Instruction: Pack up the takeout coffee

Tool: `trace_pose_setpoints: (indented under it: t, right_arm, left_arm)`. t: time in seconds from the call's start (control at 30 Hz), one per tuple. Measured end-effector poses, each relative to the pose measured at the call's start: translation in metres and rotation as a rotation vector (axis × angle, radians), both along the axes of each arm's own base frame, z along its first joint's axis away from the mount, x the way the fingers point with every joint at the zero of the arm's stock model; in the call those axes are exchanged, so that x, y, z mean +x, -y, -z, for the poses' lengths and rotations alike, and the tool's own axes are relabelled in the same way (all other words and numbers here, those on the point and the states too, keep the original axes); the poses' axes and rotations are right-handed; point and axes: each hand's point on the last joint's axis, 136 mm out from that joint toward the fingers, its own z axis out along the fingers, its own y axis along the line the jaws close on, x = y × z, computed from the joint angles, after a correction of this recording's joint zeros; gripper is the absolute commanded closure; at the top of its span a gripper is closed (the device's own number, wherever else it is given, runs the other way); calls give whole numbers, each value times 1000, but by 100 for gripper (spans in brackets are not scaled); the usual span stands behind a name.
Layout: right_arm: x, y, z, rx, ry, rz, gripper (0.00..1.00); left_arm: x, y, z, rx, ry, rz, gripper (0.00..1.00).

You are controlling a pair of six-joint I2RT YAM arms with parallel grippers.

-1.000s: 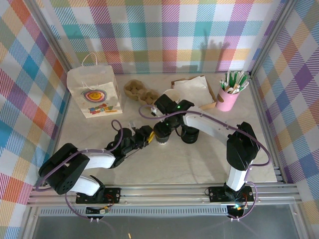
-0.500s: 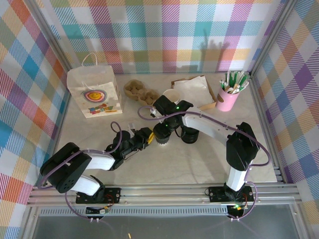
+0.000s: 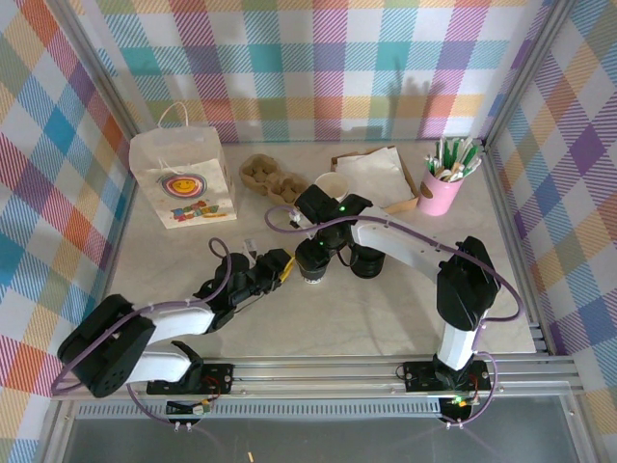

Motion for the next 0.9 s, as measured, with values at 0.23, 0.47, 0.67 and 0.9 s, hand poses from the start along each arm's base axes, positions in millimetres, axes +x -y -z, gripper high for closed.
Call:
trace_pose_setpoints:
  t: [0.23, 0.47, 0.67, 0.9]
  right_arm:
    - [-1, -1, 0, -9, 8, -5, 39]
    - [-3, -2, -1, -17, 20, -11, 43]
    - [-13, 5, -7, -25, 20, -8, 45]
    - [-19, 18, -52, 36, 92, 32, 47]
  left_arm:
    - [-6, -31, -27, 104, 79, -68, 58]
    - [-15, -61, -37, 273, 101, -104, 57]
    - [-13, -72, -72, 430, 163, -86, 57]
    - [-12, -80, -112, 595, 235, -42, 57]
